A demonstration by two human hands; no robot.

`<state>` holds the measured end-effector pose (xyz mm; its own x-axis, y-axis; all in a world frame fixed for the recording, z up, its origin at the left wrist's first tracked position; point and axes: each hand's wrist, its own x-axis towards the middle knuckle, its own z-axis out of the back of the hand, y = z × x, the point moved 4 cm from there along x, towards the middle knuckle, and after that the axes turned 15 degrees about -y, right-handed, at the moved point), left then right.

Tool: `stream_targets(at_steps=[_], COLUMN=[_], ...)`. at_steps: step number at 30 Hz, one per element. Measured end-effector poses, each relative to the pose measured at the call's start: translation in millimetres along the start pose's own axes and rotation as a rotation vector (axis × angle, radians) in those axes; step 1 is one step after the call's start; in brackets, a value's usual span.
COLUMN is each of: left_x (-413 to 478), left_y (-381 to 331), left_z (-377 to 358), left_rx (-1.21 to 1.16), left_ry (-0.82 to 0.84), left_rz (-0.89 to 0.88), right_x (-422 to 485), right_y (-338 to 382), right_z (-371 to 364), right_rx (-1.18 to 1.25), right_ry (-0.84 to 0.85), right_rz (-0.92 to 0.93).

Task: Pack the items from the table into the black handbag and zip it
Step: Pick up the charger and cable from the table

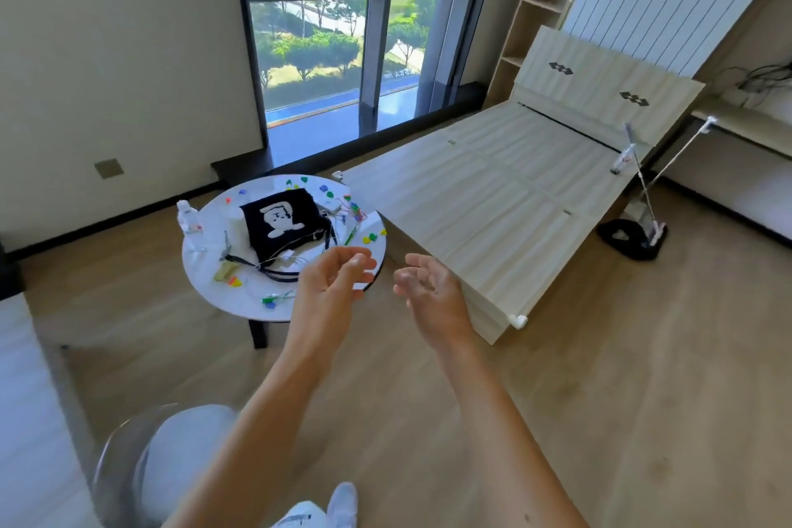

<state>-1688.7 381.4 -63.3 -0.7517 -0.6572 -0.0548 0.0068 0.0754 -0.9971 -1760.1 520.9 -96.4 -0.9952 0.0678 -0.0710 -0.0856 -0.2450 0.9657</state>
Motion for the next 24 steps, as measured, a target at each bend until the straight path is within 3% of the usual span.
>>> stream_targets(at_steps=[9,17,24], left_x=[124.0,230.9,293.9], left_y=[3.5,30.6,42.4], left_z=[-76.6,-116.7,-140.8], left_rx=[0.029,0.067,0.051], left_ry=[-0.063,-0.29,-0.594], left_rz=[0.029,0.042,0.092], right_x=[161.5,301.0,390.7], right_y=[11.1,2.4,6.2], right_z=[-35.1,-109.9,-175.2], right_rx=[-0.014,-0.08,-0.183], right_ry=[0.043,0.296,0.591], right_rz=[-0.047,0.016,0.061])
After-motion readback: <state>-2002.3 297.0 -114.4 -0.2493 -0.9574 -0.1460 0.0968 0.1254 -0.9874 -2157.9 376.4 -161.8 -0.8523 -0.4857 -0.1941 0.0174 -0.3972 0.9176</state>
